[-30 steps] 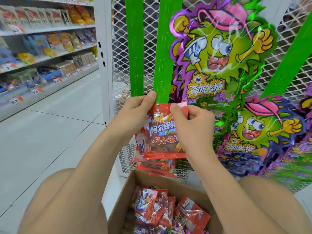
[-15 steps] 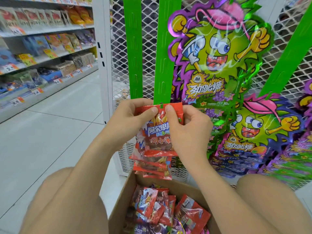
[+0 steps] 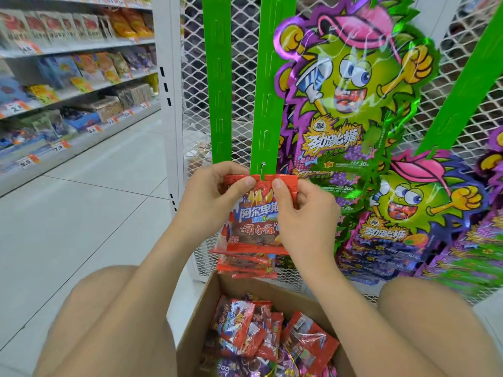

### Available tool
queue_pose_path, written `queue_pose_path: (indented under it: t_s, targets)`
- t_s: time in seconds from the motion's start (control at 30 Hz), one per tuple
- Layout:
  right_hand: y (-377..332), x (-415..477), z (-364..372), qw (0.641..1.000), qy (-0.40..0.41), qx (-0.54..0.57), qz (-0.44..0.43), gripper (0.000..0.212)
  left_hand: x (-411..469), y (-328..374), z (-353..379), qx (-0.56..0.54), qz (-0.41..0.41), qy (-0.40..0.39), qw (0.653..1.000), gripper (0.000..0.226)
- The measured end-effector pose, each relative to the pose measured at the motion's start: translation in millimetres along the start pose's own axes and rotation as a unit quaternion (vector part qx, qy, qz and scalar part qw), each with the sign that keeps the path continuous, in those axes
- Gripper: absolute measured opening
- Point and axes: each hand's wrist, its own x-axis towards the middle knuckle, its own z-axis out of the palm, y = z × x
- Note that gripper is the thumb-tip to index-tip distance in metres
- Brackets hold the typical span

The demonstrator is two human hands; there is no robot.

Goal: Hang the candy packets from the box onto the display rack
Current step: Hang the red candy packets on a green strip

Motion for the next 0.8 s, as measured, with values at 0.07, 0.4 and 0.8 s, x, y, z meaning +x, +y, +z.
queue_pose_path:
  t_s: [0.07,0.4,0.8]
  targets:
    - [-2,-3,-5,1.0,-0.017,-0.026,0.0,0.041,-1,-6,2,0.012,0.002,0.017,1.0,0.003]
    - [19,1,-30,0.973,-0.162,-0.162,0.019,0.027,-12,-26,18,0.064,-0.008,0.064,0.996,0.055]
    - [49,-2,-39,0.934,-0.308,-0.172,0.065,0.038,-22,-52,36,0.13,-0.002,0.073,0.989,0.064]
